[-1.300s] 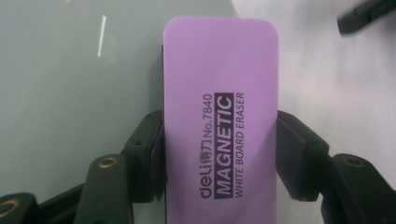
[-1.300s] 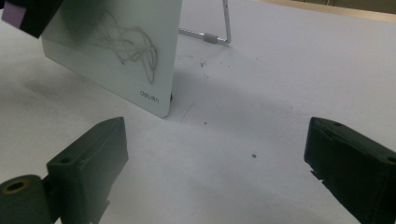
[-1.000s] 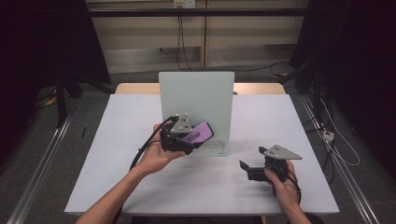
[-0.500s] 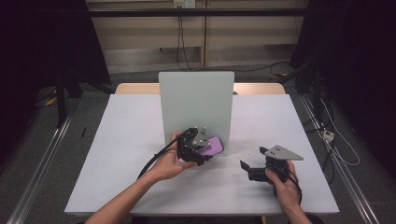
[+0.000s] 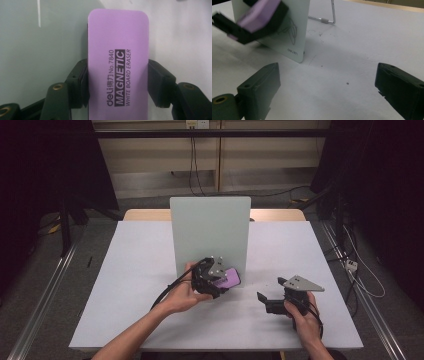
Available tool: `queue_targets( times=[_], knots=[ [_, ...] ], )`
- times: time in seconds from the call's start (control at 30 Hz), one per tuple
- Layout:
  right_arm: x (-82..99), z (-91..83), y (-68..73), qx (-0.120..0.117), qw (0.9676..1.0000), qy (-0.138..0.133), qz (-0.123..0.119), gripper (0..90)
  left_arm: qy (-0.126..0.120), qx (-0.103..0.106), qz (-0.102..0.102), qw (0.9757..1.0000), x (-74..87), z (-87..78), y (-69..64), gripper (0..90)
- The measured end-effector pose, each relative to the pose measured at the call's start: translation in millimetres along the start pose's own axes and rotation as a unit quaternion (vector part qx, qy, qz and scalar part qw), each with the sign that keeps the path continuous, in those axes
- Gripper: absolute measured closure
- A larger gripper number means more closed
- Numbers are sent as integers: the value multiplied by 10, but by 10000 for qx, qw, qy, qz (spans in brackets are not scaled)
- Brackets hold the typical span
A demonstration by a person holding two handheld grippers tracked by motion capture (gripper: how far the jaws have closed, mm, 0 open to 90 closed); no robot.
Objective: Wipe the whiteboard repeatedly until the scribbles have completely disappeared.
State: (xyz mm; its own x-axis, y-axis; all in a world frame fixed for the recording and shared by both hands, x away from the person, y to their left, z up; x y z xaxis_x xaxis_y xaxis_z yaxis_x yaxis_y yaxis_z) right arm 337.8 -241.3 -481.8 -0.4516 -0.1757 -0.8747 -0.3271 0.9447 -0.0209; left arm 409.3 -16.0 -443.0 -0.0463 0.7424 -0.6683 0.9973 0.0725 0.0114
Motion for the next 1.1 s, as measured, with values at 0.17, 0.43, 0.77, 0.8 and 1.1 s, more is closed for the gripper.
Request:
queue_targets(
  times=[0.17, 0.43, 0.77, 0.8, 1.1],
  knots=[
    [-1, 0, 4, -11, 10000, 3, -1, 63, -442, -329, -91, 9984, -109, -320, 149, 408],
    [-2, 2, 5, -6, 10000, 3, -2, 63, -275, -302, 47, 9992, -95, -201, 94, 408],
    [-3, -35, -73, 81, 9999, -54, 94, 63, 44, 31, 161, 9999, -126, 182, -56, 409],
    [-3, -37, -77, 82, 9999, -59, 83, 63, 97, 59, 192, 9998, -123, 221, -71, 409],
    [-2, -54, -106, 114, 9998, -58, 129, 63, 262, 248, 234, 9991, -124, 421, -150, 409]
  ],
)
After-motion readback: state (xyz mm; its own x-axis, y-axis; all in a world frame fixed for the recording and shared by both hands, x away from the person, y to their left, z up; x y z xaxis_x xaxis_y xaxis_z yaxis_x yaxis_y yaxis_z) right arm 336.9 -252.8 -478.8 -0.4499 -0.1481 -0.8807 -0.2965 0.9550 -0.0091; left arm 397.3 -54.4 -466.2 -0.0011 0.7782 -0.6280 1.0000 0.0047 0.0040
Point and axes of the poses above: each handheld gripper's, and its own axes: z roughly forward along the jaws, x roughly out of its underside, y roughly to its left, the point moved 5 cm from there along z, roughly forward along the jaws, and after that the axes turned 11 degrees about x, right-handed, at the moved point
